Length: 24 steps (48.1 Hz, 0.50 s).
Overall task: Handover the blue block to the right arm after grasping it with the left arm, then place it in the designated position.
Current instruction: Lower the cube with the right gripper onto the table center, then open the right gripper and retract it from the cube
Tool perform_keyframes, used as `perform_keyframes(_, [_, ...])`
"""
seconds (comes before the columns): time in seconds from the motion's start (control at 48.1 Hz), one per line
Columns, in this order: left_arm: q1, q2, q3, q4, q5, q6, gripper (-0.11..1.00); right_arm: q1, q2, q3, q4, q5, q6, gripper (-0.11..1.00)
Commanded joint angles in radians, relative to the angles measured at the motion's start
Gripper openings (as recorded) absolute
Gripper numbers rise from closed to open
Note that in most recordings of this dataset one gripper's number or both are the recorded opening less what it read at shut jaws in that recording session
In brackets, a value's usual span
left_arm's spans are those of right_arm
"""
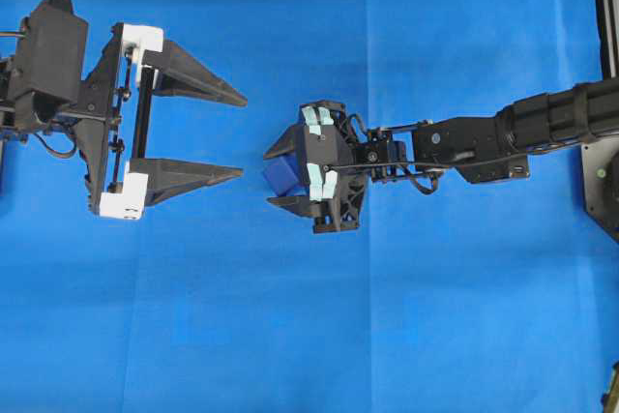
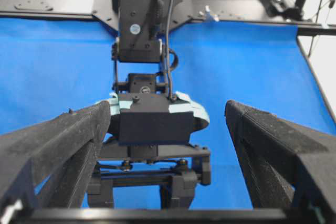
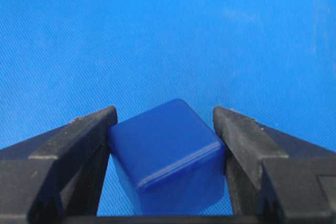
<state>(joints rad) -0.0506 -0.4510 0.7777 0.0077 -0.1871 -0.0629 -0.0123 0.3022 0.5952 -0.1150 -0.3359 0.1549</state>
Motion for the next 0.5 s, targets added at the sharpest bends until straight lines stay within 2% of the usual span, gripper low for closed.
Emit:
perform_keyframes(0.0, [0.005, -0.008, -0.020, 0.002, -0.005, 0.000, 0.93, 0.002, -0.017, -0.020, 0.005, 0.005, 0.002, 0.47])
perform_keyframes(0.395, [0.005, -0.008, -0.020, 0.002, -0.003, 0.000, 0.93, 0.002, -0.012, -0.041, 0.011, 0.003, 0.002, 0.47])
perform_keyframes(0.416, [0.005, -0.008, -0.020, 0.002, -0.003, 0.000, 0.93, 0.002, -0.014, -0.041, 0.014, 0.005, 0.002, 0.48])
perform_keyframes(0.478, [0.005, -0.008, -0.020, 0.002, -0.003, 0.000, 0.93, 0.002, -0.014, -0.041, 0.032, 0.005, 0.002, 0.65])
